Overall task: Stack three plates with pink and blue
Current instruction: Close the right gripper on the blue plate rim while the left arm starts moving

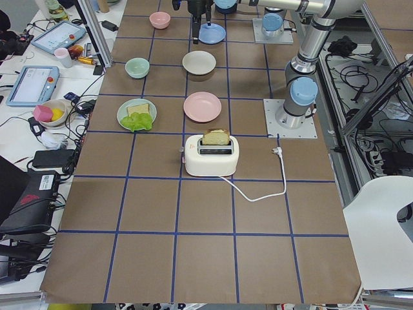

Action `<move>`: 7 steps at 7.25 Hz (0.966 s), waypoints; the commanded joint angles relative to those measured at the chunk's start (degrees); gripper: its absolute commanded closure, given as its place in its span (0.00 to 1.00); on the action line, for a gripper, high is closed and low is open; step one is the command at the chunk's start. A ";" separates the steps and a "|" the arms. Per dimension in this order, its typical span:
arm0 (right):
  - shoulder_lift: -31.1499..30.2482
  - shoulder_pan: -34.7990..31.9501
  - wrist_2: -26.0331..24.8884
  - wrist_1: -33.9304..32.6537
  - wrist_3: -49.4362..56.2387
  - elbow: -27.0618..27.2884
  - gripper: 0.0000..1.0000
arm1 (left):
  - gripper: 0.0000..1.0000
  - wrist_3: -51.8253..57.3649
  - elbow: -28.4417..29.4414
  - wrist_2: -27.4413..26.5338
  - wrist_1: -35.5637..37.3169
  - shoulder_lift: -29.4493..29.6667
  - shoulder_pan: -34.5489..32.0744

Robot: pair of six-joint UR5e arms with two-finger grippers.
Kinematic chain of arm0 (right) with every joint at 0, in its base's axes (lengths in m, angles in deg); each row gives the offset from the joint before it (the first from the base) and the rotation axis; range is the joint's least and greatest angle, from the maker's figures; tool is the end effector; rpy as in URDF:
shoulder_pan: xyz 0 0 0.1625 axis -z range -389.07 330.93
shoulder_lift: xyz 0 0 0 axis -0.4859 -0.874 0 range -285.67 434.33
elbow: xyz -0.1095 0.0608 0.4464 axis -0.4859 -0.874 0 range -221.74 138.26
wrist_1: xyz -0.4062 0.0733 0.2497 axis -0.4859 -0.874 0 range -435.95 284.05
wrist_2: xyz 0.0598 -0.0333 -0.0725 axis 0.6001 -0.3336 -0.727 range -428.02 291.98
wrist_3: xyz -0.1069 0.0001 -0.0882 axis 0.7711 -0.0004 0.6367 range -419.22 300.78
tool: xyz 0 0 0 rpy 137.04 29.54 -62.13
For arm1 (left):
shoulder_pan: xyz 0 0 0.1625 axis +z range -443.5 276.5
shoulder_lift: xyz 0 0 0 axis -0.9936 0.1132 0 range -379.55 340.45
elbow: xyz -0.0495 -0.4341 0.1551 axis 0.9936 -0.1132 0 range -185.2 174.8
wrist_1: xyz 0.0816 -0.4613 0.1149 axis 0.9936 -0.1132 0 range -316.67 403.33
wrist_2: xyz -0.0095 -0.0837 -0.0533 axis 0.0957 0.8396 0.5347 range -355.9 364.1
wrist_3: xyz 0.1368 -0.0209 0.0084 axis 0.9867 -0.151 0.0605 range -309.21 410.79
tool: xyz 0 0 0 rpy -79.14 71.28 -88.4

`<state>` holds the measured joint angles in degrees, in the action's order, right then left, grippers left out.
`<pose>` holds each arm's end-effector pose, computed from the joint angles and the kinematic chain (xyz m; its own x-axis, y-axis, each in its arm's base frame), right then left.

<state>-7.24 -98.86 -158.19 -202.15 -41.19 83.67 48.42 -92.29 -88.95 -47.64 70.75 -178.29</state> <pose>-0.0419 -0.4989 0.1494 -0.9984 0.0404 -0.0383 0.0352 0.9912 0.1274 -0.1730 -0.5565 0.5117 -0.9978 0.0404 -0.0521 0.0421 0.9986 -0.0308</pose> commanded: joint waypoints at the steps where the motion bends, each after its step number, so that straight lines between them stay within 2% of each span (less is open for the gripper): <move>1: 0.00 0.00 0.00 -0.01 -0.01 0.01 0.00 | 0.00 0.00 -0.01 -0.02 0.00 -0.03 0.05; 3: 0.00 0.00 0.09 -0.01 0.08 0.01 0.00 | 0.00 0.00 -0.18 0.07 0.00 0.15 0.05; 5: 0.09 0.09 0.61 -0.09 -0.01 0.01 0.00 | 0.00 -0.53 -1.49 0.76 2.44 3.29 0.05; 7: 0.27 0.09 0.70 -0.10 -0.01 0.01 0.00 | 0.00 0.08 -11.11 1.47 16.71 6.29 -0.04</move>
<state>-7.06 -98.77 -157.59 -202.27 -41.19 83.68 48.15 -97.89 -88.03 -38.86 75.37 -178.30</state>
